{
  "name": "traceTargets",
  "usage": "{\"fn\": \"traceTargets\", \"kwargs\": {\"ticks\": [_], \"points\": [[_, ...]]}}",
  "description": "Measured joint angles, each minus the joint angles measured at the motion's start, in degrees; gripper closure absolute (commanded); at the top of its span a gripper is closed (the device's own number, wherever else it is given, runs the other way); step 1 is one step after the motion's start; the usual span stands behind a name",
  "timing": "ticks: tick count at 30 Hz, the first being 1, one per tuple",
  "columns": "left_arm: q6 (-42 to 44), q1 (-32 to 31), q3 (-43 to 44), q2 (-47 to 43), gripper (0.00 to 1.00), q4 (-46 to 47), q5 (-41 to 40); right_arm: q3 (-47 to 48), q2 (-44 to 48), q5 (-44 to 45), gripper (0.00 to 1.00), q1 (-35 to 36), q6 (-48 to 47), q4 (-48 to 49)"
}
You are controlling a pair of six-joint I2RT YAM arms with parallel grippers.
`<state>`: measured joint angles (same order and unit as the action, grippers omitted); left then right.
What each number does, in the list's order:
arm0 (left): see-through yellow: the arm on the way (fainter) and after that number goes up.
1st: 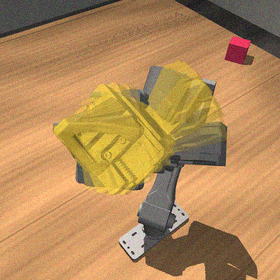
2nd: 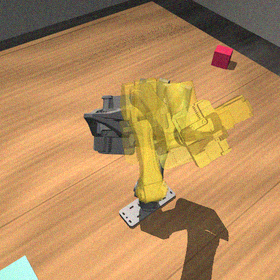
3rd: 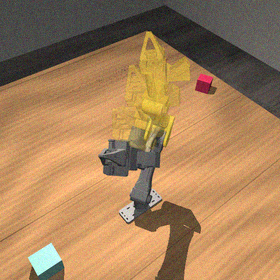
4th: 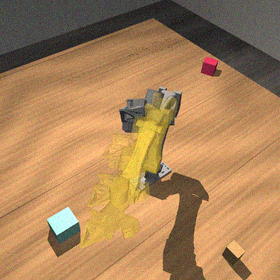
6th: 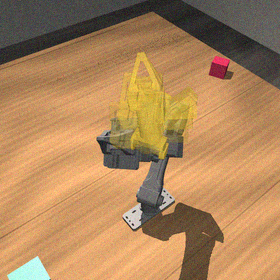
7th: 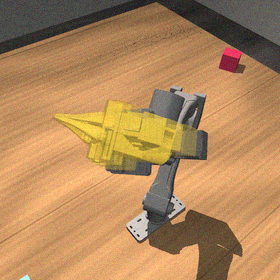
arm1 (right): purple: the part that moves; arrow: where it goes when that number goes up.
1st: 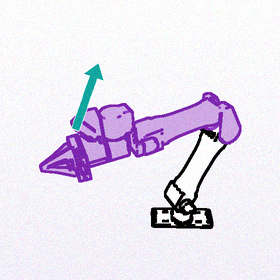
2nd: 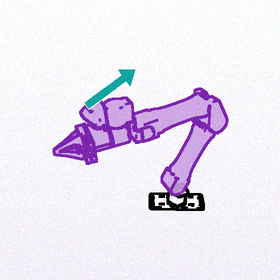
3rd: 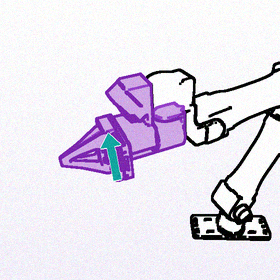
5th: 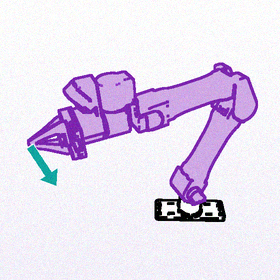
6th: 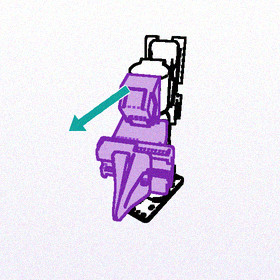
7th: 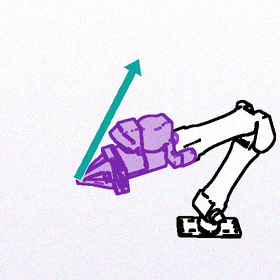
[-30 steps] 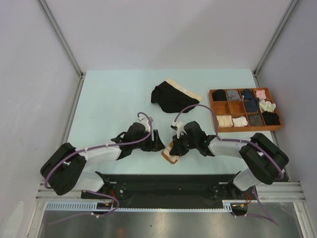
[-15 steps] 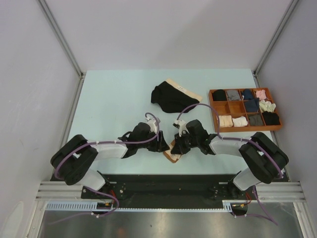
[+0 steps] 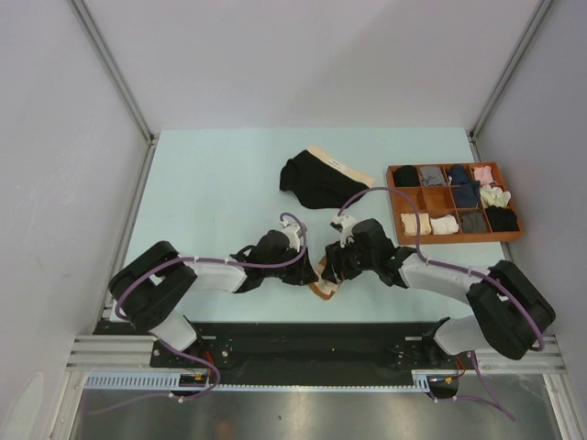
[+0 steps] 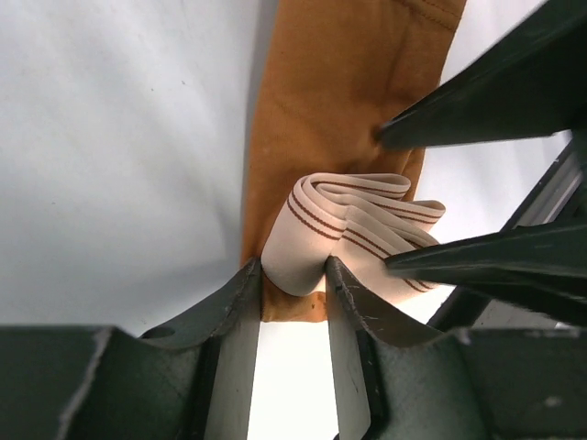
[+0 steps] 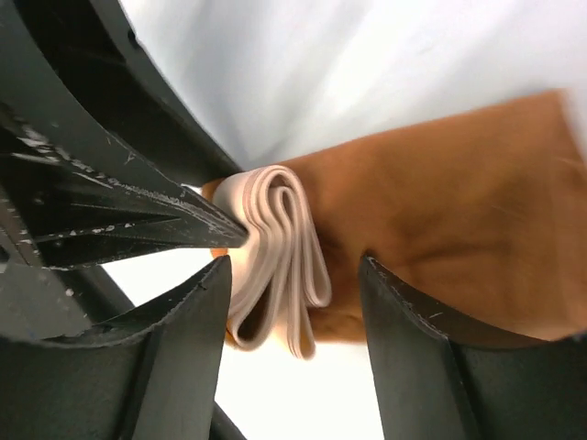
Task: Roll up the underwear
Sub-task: Roll the underwear to the center of the board.
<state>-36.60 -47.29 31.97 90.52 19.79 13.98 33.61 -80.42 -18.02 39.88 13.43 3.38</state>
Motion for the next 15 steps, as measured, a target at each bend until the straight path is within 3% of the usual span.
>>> {"fn": "traceTargets", "kwargs": {"ticks": [3,6,7,10,15], "points": [[0.0,-0.11,0.52,0.24,0.62,-0.66,-0.28,0.0,4.57,3.98,0.38,0.39,-0.22,-3.19],[0.0,-0.22,0.83,0.26,0.62,-1.11,-0.28,0.0,9.51,7.78,0.53,2.23,-0.79,-5.35],[0.0,-0.26,0.98,0.37,0.62,-1.25,-0.28,0.0,11.21,8.66,0.63,3.45,-1.01,-5.77],[0.02,-0.35,1.66,0.7,0.62,-1.97,-0.28,0.0,13.46,9.75,0.73,6.1,-1.14,-6.08],[0.0,-0.48,2.27,1.01,0.63,-2.62,-0.31,0.0,11.56,10.12,0.81,8.81,-0.07,-5.99]]}}
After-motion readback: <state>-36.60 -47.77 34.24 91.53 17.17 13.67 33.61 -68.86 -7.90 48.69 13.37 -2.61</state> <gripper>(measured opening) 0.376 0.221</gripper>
